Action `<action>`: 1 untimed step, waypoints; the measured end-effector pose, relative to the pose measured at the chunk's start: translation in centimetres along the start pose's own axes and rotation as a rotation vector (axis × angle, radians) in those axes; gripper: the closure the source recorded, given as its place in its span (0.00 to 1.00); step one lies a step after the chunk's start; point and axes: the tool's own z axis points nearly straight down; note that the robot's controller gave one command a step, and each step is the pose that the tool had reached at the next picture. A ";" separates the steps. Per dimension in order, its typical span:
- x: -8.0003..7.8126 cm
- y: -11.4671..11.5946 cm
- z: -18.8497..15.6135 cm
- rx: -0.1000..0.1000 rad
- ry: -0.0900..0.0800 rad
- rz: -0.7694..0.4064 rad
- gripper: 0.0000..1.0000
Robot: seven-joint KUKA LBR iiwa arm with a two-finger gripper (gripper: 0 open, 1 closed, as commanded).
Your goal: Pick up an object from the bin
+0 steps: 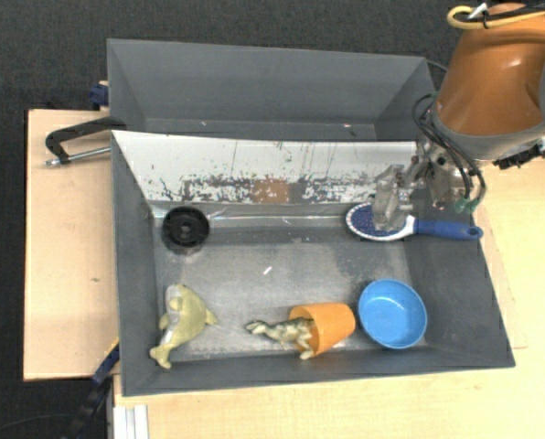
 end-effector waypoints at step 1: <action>7.8 -2.6 6.4 0.000 0.018 0.153 1.00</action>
Offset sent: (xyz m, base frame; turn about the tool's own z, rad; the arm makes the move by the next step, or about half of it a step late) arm -0.0755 -0.0257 -0.0637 0.1511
